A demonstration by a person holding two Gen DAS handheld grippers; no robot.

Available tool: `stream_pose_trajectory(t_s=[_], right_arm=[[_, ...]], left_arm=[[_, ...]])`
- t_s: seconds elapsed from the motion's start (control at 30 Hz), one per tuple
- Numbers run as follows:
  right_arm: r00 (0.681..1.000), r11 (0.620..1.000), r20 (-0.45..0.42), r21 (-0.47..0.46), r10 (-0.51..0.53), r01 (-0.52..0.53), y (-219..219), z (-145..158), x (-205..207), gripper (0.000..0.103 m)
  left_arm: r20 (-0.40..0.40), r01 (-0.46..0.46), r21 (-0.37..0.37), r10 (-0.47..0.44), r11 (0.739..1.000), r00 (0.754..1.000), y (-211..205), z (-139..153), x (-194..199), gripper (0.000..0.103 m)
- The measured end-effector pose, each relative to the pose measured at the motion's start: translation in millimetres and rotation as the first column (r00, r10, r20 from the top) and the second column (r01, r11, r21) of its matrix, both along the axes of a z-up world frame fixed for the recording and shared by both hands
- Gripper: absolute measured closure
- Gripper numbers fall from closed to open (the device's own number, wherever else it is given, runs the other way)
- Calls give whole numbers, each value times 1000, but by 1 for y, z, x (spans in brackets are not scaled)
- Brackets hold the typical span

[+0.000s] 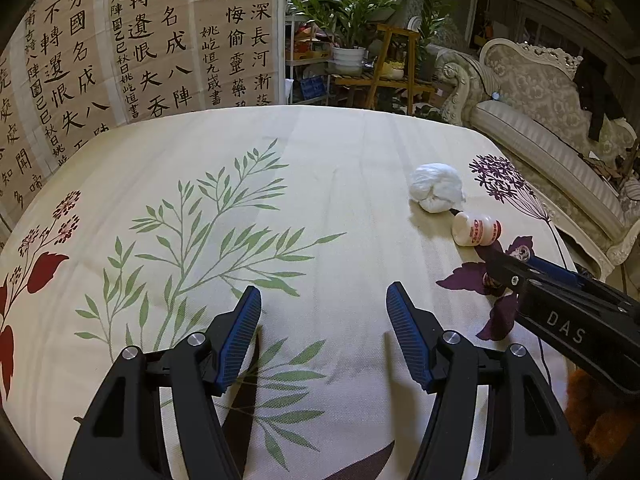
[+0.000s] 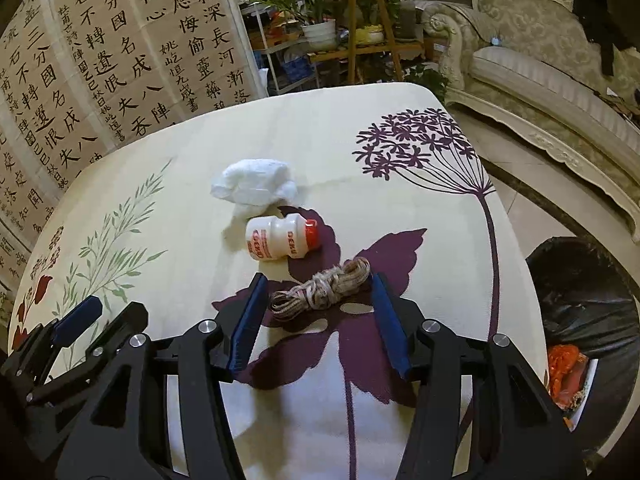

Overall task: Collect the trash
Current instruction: 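Lower the right tool onto the twine and checked ribbon, then grasp the checked ribbon with the right tool and lift it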

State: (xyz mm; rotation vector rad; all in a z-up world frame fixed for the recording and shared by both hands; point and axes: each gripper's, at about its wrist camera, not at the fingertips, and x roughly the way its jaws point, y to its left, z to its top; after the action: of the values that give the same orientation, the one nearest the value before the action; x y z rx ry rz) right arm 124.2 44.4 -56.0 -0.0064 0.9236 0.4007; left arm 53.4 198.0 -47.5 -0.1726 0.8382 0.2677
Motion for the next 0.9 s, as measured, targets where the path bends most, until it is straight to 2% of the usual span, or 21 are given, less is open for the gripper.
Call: stream_pose_trajectory(t_s=[0.2,0.33,0.63,0.9], right_arm=[[999,998,8,-44,-37,37,-19,1,-4,51],[998,998,4,-28,-63,63,-31,3,-5,51],[997,997,-20,-3,-72,71,-19,0,3,51],[996,994,24,-77,-80,82,-19,-3,-4,51]], left_arm=[[2,6,-5,-6,1000,1000,0,-1,1,39],[4,10,-1,-10,1000,1000,-1,-1,1,39],[4,10,-2,-10,1000,1000,-1,-1,2,39],[5,15,-4,-15,1000,1000,-1,-1,2,39]])
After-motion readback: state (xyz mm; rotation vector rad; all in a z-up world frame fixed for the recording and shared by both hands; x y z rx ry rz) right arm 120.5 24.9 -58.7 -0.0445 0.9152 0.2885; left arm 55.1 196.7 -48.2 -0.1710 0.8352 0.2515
